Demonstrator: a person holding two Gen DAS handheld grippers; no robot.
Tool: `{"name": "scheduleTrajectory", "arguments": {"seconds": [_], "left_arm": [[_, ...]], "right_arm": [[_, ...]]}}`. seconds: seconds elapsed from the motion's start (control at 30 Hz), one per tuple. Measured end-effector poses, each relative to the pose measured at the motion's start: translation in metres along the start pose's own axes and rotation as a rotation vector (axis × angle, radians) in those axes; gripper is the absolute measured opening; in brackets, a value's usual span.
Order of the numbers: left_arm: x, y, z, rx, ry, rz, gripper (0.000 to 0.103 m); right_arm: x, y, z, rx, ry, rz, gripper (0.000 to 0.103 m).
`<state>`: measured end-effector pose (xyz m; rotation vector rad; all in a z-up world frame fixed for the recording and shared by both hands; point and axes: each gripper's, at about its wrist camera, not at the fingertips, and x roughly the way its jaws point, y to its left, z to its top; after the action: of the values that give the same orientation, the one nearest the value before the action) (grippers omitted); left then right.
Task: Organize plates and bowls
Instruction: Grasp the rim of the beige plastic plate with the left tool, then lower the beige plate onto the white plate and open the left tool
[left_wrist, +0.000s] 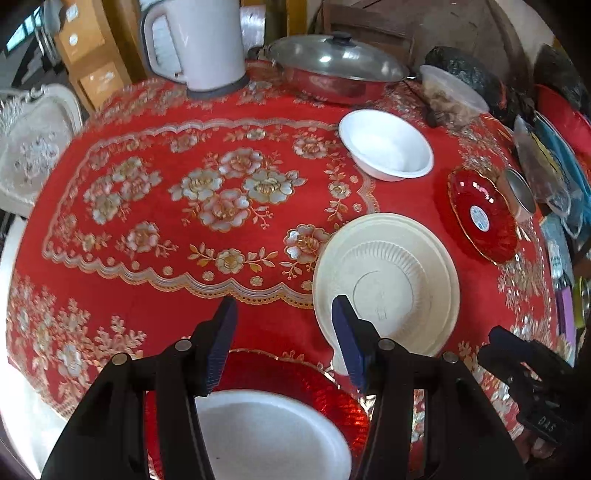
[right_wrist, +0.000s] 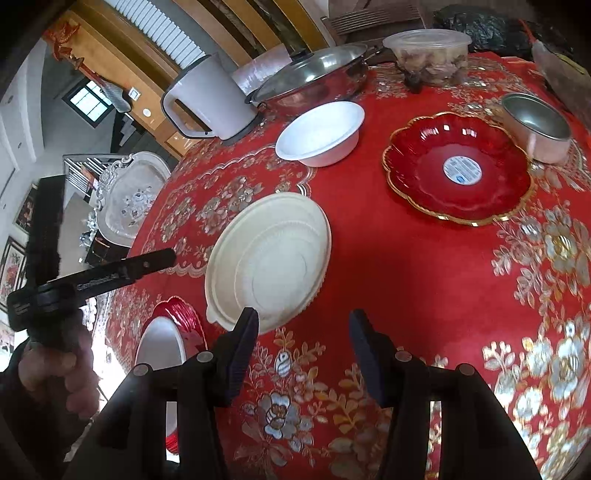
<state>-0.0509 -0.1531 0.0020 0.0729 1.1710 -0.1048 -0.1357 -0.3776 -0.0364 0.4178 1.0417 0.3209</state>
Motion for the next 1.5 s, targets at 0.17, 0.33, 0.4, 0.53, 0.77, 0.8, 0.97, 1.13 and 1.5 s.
{"name": "scheduleTrajectory", "arguments": {"seconds": [0.17,0.33,0.4,0.53,0.77,0.8,0.97,1.13,1.5], "left_arm": [[0.035,0.008,0.014,-0.074,0.118,-0.099,0.052],[0.053,0.001,0.016,-0.056,0.148,-0.086,0.052],[0.057,-0.004,0.015,-0.041,0.156,-0.102,0.051],[0.064,-0.010,0.014,-0.022,0.174,-0.102,0.051],[0.076,-0.006,0.011,-0.035,0.217,-0.102,0.022],[0.076,-0.008,0.010,-0.031,0.220,-0.108,0.016],[0.070,-0.014,0.010,-0.041,0.220,-0.108,0.010],[0.050,-0.013,0.018,-0.064,0.181,-0.141,0.010],[-0.003,-0.007,0.017,-0.103,0.104,-0.259,0.010]], "right_arm": [[0.015,0.000,0.020,-0.030,-0.004,0.041,0.053],[0.034,-0.003,0.032,-0.048,0.019,0.026,0.053],[0.041,-0.003,0.034,-0.059,0.037,0.025,0.053],[0.053,-0.001,0.038,-0.083,0.056,-0.009,0.038],[0.065,-0.004,0.037,-0.076,0.104,-0.016,0.016],[0.065,-0.003,0.038,-0.080,0.104,-0.011,0.016],[0.061,-0.002,0.038,-0.074,0.105,-0.014,0.015],[0.042,-0.002,0.044,-0.053,0.081,0.014,0.015],[-0.005,0.011,0.055,-0.051,0.006,0.057,0.015]]}}
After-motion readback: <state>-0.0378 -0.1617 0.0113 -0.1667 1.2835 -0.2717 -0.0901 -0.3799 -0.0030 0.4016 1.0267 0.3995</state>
